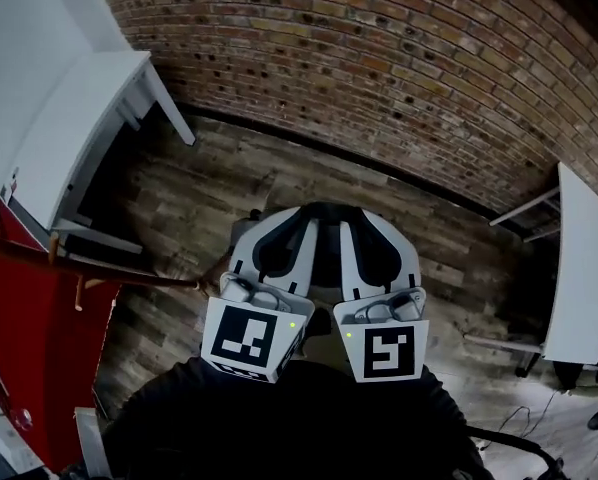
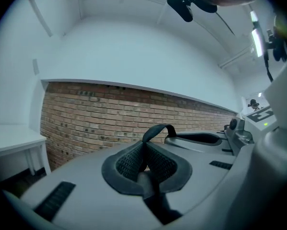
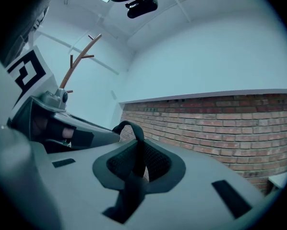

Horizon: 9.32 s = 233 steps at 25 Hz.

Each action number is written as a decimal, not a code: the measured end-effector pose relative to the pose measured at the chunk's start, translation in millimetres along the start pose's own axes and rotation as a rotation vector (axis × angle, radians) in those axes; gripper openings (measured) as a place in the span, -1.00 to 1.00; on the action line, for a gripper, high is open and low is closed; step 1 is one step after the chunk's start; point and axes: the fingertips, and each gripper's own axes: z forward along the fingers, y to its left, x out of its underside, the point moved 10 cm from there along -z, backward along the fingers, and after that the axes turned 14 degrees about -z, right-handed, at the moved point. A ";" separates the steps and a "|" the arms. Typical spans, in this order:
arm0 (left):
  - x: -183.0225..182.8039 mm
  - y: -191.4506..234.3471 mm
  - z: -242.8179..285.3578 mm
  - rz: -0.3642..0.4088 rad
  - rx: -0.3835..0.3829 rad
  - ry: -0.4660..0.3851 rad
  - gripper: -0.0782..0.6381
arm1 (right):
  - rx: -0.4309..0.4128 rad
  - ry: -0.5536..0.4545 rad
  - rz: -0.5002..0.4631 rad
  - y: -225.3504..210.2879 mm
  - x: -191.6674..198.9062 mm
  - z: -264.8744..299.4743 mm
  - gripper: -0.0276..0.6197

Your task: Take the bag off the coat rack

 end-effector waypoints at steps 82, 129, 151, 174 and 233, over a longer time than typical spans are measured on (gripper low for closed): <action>73.6 -533.6 530.6 0.125 0.855 0.157 -0.70 | 0.805 0.238 -0.041 -624.2 220.3 -212.2 -0.79; 42.1 -814.0 740.7 -0.106 1.004 0.046 -0.70 | 0.806 0.203 -0.290 -986.6 246.7 -294.1 -0.79; 68.7 -849.7 897.0 -0.086 0.949 0.144 -0.67 | 0.677 0.169 -0.269 -1112.6 340.8 -249.6 -0.49; 69.1 -845.6 898.2 -0.101 0.926 0.103 -0.64 | 0.616 0.283 -0.070 -1001.6 359.0 -275.6 -0.86; 149.0 -729.1 879.7 -0.214 0.700 0.281 -0.38 | 0.769 0.416 0.009 -1055.5 443.2 -260.2 -0.86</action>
